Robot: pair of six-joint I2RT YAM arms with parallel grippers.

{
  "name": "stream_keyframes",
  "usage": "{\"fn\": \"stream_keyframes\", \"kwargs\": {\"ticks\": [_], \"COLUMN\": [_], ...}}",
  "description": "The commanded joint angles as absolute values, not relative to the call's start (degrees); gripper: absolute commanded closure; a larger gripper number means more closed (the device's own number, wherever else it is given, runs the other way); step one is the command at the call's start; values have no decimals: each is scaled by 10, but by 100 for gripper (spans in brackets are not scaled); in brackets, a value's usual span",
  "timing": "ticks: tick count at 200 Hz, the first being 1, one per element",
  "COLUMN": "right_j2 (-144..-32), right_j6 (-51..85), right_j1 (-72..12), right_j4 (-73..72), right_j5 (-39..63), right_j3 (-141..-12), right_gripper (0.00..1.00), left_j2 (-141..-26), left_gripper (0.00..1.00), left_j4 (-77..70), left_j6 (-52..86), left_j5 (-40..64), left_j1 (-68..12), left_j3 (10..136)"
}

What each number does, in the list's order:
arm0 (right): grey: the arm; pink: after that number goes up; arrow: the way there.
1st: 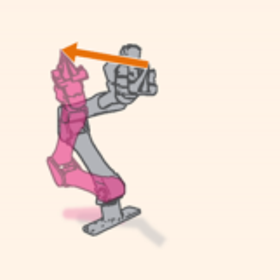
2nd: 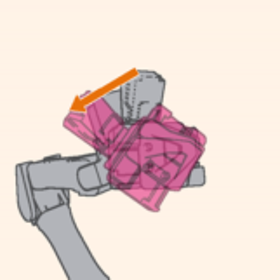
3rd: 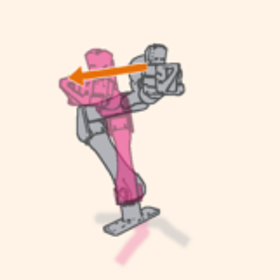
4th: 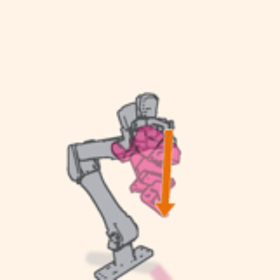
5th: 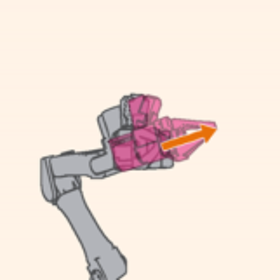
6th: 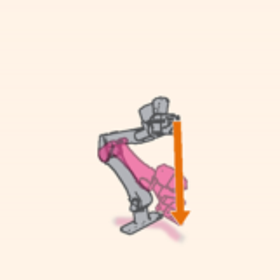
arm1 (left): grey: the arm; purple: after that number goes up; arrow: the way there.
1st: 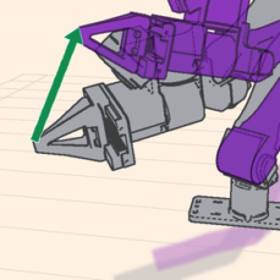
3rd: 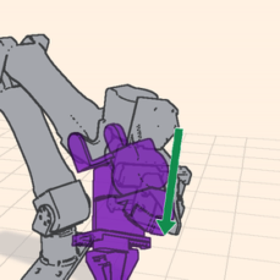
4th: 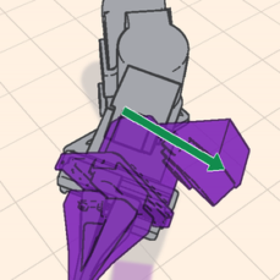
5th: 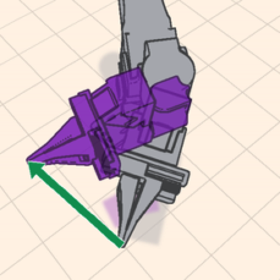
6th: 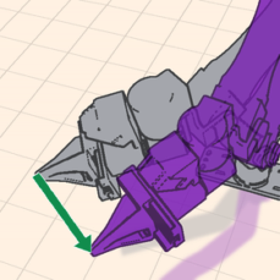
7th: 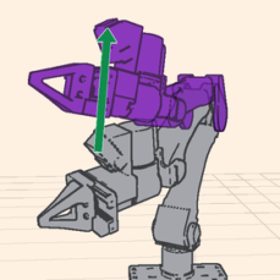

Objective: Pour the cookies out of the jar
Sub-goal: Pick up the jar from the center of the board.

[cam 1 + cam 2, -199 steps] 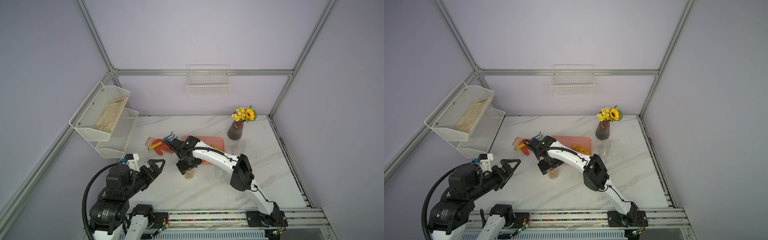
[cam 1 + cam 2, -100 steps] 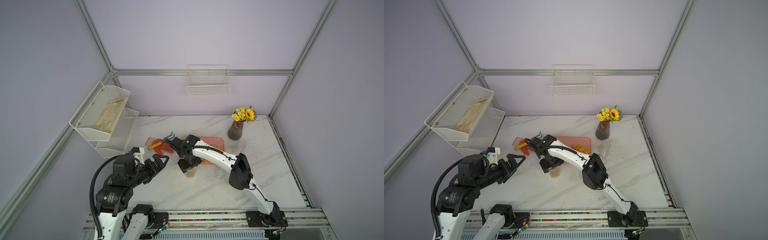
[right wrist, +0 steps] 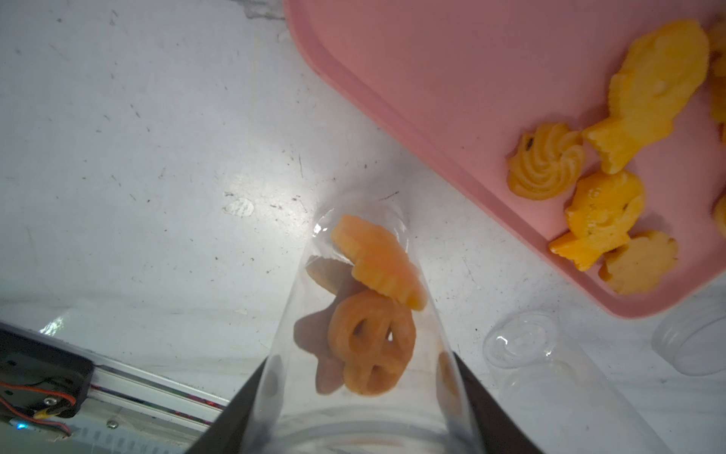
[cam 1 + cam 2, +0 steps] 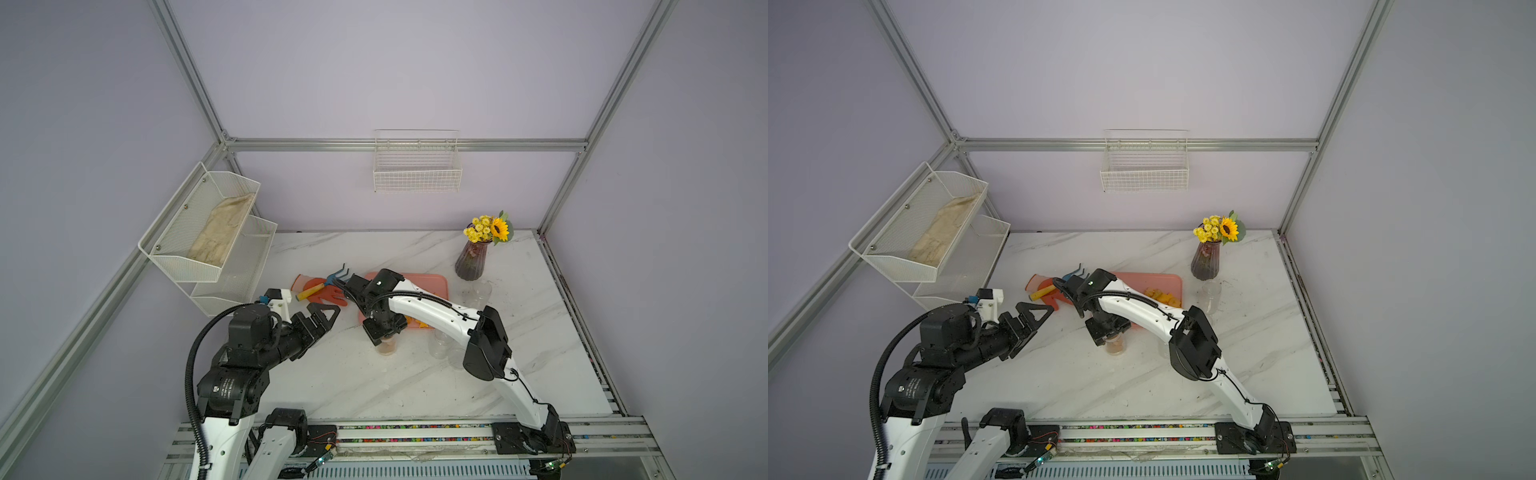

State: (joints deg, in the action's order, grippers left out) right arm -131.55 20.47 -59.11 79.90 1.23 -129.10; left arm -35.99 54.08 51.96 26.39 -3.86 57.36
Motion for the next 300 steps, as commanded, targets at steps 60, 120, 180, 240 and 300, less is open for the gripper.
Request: {"fn": "stream_keyframes", "kwargs": {"ticks": [60, 120, 180, 240, 300], "right_j2": [-1172, -1076, -967, -871, -853], "right_j6": [201, 188, 279, 585, 666], "right_j1": [-462, -317, -178, -169, -178], "right_j4": [822, 761, 601, 162, 48], "right_j5": [122, 312, 556, 646, 642], "right_j3": [-1290, -1204, -1061, -876, -826], "right_gripper": [40, 40, 40, 41, 42], "left_j2": [-412, -567, -666, -735, -754], "left_gripper": [0, 0, 0, 0, 0], "left_j4": [383, 235, -83, -249, -330], "left_j6": [586, 614, 757, 866, 929], "left_j5": [377, 405, 493, 562, 595], "left_j1": [-41, -195, -227, -227, -228], "left_j3": [527, 568, 549, 552, 562]}}
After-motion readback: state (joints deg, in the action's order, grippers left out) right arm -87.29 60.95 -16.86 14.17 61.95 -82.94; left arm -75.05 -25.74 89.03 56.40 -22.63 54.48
